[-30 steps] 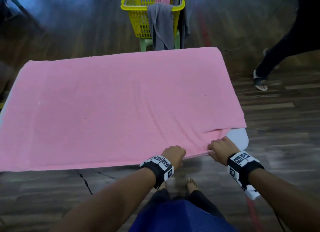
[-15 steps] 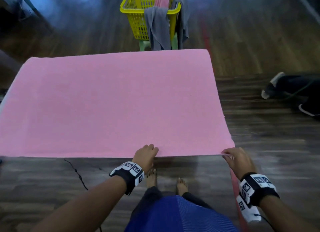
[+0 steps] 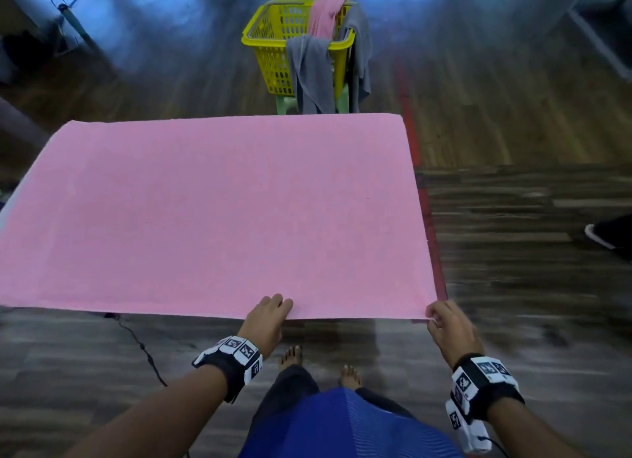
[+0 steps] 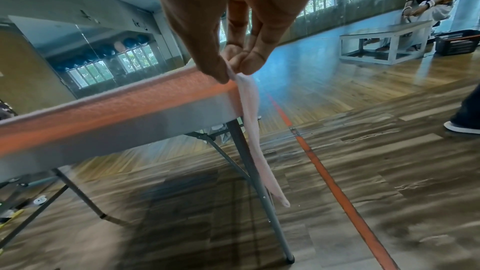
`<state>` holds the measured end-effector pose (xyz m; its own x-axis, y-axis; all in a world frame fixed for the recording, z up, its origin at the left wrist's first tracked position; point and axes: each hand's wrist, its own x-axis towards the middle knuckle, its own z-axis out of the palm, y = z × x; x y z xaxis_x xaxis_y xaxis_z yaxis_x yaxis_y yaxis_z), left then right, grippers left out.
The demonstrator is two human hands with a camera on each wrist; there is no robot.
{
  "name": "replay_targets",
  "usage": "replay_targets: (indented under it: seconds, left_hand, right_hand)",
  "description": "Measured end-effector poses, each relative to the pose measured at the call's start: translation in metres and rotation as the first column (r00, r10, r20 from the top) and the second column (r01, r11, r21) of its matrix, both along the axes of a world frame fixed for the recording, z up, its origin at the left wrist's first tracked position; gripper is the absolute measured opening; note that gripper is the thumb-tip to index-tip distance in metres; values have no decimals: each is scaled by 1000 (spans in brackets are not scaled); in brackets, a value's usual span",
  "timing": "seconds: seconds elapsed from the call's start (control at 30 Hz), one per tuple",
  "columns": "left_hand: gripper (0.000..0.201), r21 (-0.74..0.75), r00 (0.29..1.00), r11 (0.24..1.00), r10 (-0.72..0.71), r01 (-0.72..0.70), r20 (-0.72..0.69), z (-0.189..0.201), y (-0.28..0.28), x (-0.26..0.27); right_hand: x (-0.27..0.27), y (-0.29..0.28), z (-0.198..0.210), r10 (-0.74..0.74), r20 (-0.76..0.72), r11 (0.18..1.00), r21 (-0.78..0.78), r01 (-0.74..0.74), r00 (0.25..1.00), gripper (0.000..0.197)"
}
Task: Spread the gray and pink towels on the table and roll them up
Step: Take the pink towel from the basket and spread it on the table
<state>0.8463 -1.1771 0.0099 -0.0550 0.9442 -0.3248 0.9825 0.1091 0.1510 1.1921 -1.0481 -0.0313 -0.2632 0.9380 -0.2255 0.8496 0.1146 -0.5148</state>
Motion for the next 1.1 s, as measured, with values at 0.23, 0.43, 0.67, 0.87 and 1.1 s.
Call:
replay_targets:
  seconds: [0.23,0.43,0.67,0.87,1.1]
  left_hand:
    - [20,-151,999,988,29,-22,42,0,25,-7]
    - [27,-13,995,998,69,-68,70,6,93,-33]
    - [60,-115,987,987,120,-108,105,0,163,-69]
    - [107,-299,993,951,100,-77,63,-12,192,-103]
    - [134,-389,994,919,89,-57,64,-21,201,-91]
  right_hand:
    - [-15,25,14,19,-18,991,-130,-21,1000,4]
    - [-105,140,38,197,45,973,-131,-190,979,11]
    - [-226,262,44,384,236,918,-203,-341,893,49]
    - [-287,314,36,436,349,897,-238,-371,830,81]
    - [-309,322,15,530,330,831,-384,-402,781,108]
